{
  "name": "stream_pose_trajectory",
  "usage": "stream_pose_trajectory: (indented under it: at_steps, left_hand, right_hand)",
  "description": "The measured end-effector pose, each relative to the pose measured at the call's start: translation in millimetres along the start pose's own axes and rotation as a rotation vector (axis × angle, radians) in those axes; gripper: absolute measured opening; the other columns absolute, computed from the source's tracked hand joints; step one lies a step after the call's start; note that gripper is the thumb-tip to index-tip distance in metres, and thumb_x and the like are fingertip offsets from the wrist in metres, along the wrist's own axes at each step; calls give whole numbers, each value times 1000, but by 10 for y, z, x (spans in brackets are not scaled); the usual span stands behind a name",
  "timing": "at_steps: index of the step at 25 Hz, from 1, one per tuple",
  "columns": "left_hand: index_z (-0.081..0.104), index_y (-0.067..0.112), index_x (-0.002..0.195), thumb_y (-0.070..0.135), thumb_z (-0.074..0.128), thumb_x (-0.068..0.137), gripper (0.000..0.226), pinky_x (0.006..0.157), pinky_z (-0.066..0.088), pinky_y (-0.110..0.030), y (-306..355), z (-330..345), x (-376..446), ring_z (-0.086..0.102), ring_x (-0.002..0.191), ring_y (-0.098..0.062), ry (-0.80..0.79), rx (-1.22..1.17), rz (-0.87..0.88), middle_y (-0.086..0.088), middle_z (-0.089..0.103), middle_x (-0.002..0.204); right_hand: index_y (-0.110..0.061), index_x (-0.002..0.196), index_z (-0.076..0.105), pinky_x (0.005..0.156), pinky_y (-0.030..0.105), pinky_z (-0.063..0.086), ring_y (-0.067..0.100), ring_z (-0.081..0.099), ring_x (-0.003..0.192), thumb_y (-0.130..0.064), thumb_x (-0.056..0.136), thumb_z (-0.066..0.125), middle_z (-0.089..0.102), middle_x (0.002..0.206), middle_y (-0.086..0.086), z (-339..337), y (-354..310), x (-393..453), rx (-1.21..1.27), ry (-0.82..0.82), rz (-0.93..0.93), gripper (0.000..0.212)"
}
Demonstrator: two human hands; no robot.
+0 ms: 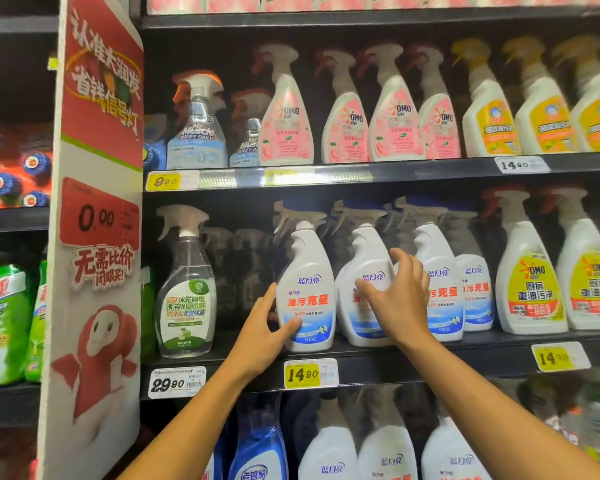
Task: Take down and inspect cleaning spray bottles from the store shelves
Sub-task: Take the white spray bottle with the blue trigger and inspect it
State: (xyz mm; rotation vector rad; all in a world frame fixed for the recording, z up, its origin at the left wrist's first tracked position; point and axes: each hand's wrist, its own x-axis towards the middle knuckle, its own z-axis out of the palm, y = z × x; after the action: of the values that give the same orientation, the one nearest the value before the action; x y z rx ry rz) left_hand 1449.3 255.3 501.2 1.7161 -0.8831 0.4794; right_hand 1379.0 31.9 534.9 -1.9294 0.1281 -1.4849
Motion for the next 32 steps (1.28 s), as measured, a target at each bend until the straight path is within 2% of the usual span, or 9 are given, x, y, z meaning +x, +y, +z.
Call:
stream_pose_trajectory:
  at_steps: [2,5,7,11,14,17,22,27,32]
  left_hand:
    - [36,46,136,22,69,90,61,75,55,-12,-16,14,8,61,112,-10,7,26,1,4,54,134]
    - [40,55,123,24,70,89,56,77,58,-19,-23,13,13,63,107,-9,13,28,9,6,58,127]
    - [41,51,127,28,71,88,55,75,60,-24,-24,7,17,65,101,-9,21,41,-15,7,61,119]
    - [44,52,121,30,72,87,50,67,57,-20,-18,-22,27,66,93,-12,18,17,-81,8,64,102]
    - [46,38,133,29,72,87,54,69,57,-22,-10,-32,30,66,95,-16,38,18,-125,1,64,101]
    - [39,25,143,28,66,91,58,79,55,-29,39,-55,43,63,103,-15,80,-103,-203,-3,63,105]
    - [45,24,140,32,60,95,49,93,48,-35,56,-259,2,57,116,-16,169,-168,-253,-1,59,125]
    - [52,29,128,29,57,97,31,99,49,-40,177,-450,-121,59,115,-15,230,-202,-236,-3,61,128]
    - [54,29,123,29,53,98,24,98,49,-43,358,-597,-364,62,114,-17,213,-334,-236,-1,63,125]
  right_hand:
    - [-18,147,31,109,50,37,29,36,134,-38,79,79,42,147,6,13,83,-13,-21,-101,51,85]
    - [-21,147,27,104,49,43,29,40,130,-43,80,77,48,143,5,29,142,-23,-66,-170,14,87]
    - [-22,145,27,101,49,44,29,40,127,-43,78,77,52,137,5,38,135,-9,-90,-186,20,85]
    - [-19,145,29,105,48,40,28,35,130,-37,72,83,45,141,5,42,95,-8,-84,-160,66,92]
    - [-16,142,34,107,47,40,30,39,128,-35,67,88,38,142,7,-3,60,4,-91,-137,63,94]
    - [-20,123,42,89,40,52,28,54,108,-28,63,90,41,129,4,-71,28,18,-6,-145,57,77]
    - [-38,118,38,70,37,59,14,67,83,-28,69,87,67,102,-3,-262,76,44,158,-223,82,70]
    - [-41,120,38,71,36,60,14,68,88,-20,74,84,66,104,-5,-350,39,45,248,-288,96,68]
    - [-34,115,50,50,19,54,11,72,74,-14,75,85,70,98,-6,-610,-1,-45,460,-255,234,57]
